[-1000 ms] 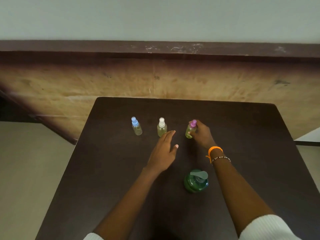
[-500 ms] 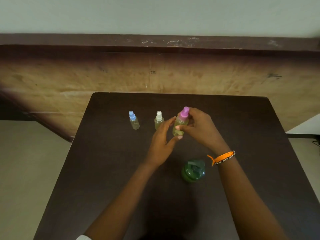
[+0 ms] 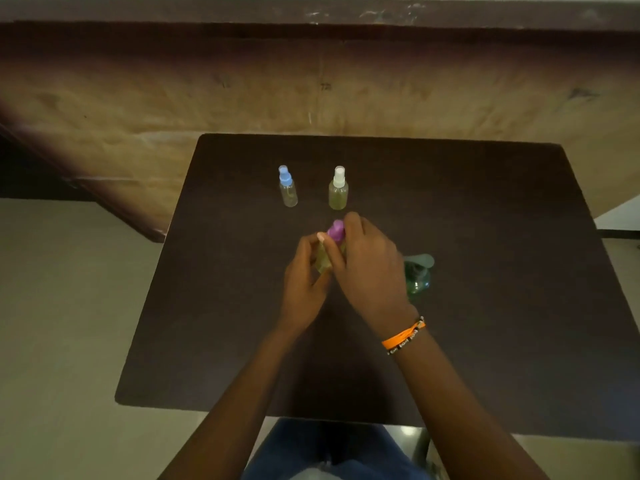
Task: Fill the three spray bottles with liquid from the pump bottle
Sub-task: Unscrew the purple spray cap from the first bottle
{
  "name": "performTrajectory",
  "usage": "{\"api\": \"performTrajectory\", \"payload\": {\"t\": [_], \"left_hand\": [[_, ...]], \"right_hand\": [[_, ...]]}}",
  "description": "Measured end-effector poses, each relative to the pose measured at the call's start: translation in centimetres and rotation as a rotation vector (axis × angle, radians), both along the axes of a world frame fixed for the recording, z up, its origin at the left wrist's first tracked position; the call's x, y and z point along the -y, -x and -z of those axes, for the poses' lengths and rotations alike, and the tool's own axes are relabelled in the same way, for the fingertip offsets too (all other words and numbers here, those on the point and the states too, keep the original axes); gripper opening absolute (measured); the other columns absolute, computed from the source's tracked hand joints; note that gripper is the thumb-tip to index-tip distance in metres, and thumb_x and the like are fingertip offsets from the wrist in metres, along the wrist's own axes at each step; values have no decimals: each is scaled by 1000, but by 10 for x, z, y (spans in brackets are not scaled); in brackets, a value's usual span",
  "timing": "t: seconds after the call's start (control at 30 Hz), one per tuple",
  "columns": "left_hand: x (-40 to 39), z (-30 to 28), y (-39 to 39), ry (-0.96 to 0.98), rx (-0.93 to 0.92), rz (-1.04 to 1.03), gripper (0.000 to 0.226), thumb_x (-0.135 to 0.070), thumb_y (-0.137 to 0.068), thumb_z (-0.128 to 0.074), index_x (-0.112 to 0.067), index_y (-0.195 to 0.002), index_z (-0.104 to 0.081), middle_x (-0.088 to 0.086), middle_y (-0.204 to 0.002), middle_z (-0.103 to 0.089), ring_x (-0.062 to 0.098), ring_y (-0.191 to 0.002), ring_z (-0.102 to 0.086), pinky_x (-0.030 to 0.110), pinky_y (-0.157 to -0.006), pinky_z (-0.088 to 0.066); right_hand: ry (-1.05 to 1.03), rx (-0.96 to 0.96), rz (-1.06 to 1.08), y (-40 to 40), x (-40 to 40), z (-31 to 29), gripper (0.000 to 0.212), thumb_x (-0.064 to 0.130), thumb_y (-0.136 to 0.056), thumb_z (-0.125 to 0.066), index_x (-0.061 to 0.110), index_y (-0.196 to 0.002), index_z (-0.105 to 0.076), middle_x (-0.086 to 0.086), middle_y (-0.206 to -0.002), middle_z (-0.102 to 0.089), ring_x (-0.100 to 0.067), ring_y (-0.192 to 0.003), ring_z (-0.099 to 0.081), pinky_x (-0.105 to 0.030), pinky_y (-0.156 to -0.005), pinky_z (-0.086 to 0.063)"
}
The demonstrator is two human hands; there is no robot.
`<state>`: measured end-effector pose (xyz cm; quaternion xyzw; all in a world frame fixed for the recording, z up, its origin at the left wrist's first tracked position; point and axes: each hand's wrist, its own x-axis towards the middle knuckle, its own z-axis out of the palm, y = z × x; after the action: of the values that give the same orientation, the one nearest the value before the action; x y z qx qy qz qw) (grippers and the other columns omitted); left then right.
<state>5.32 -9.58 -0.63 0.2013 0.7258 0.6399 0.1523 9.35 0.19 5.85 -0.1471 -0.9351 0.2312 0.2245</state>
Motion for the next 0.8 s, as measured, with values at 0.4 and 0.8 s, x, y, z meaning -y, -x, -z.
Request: {"api": "performTrajectory", "payload": {"t": [0.4,0.8], "left_hand": [[28,44,-15,25,84,6,30,-23,-75,-69,-27,-104,-59,-9,-100,-68,8,-96,-65,26,-80,-52],[29,85,5,-166,322,245,41,7,-77,-59,-16,-111,-59,-14,-95,-71,3,-95,-63,19,-82,-50]], "right_hand": [[-108,164,236,-5,23,57,44,45,-74,-76,15,-51,-54,-7,-44,-54,-30,-39,-54,-21,-46,-26],[19,168,-101,4,-4,91,55,49,-83,-54,20,-48,-22,7,-41,-25,-18,-42,-31,-27,-44,-18]]}}
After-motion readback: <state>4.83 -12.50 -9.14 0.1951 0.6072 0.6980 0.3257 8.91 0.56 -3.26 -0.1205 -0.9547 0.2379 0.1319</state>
